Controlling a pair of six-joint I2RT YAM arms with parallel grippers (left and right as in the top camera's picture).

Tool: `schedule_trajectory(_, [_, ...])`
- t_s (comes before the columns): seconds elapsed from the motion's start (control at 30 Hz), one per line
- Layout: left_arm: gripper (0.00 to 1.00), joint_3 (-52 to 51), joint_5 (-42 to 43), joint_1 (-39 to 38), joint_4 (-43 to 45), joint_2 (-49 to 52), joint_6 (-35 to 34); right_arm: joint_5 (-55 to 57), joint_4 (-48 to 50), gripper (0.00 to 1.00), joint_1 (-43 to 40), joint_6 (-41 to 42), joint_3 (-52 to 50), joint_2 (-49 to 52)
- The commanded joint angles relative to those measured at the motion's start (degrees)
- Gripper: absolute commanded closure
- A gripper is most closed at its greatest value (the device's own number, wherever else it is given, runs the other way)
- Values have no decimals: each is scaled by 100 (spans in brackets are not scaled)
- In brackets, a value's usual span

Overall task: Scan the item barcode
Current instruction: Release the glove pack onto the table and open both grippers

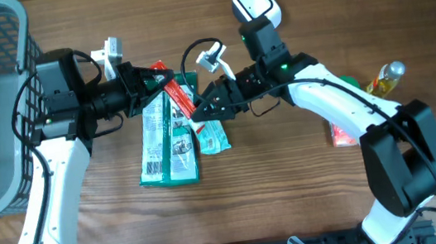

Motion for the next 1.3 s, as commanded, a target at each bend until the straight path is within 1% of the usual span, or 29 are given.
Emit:
schedule_trajectory(0.0, [96, 68, 116, 31, 20, -94, -39, -85, 0, 45, -79, 39, 15, -109])
schedule_trajectory(0.03, [96, 68, 114, 31, 20, -94, -39, -85, -15, 47, -79, 42, 15, -109])
schedule_trajectory(0.13, [96, 68, 116, 31, 17, -94, -39, -92, -37, 59, -79, 39, 15, -109])
schedule_trajectory(0.23, [96, 68, 116, 31, 20, -94, -39, -273, -39, 64, -79, 33, 15, -109])
schedule_trajectory(0.3, [96, 68, 116, 31, 20, -94, -39, -413, -46, 72, -79, 22, 15, -109])
schedule_trajectory(0.4, [96, 68, 116, 31, 20, -94, -39, -435, -63, 72, -72, 22, 15, -109])
schedule_trajectory(0.47, [96, 68, 116, 31, 20, -94, -39, -433, -136, 69, -35, 15, 15, -109])
schedule_trajectory(0.53, [96, 68, 116, 31, 20, -94, -37, -433, -192, 69, 11, -4, 15, -109])
schedule_trajectory(0.57, [96, 68, 116, 31, 20, -94, -37, -431, -212, 70, 26, -4, 15, -109])
schedule_trajectory(0.63, [96, 68, 116, 31, 17, -94, -37, -428, -227, 79, 35, -4, 15, -109])
schedule_trajectory(0.67, [96, 68, 116, 31, 17, -94, -37, -431, -225, 79, 35, -2, 15, -109])
schedule_trajectory(0.73, [96, 68, 114, 31, 20, -94, -37, -431, -227, 78, 42, -2, 15, -109])
schedule_trajectory(0.87, [96, 68, 114, 31, 20, -94, -37, -431, -251, 69, 118, -4, 15, -109])
schedule_trajectory(0.9, [96, 68, 114, 31, 20, -94, -37, -431, -293, 69, 129, -4, 15, -109])
schedule_trajectory(0.97, [96, 68, 114, 31, 17, -94, -37, -428, -339, 78, 127, -17, 15, -109])
schedule_trajectory(1.03, [96, 68, 114, 31, 17, -94, -37, -426, -334, 96, 127, -20, 15, -109])
schedule_trajectory(1.2, [96, 68, 20, 31, 22, -94, -31, -59, -291, 96, 125, -20, 15, -109])
schedule_trajectory(1.23, [94, 68, -127, 31, 20, -94, 37, 61, -247, 96, 116, -22, 15, -109])
schedule_trajectory(1.27, [71, 68, -374, 31, 15, -94, 157, 238, -199, 96, 116, -24, 15, -109])
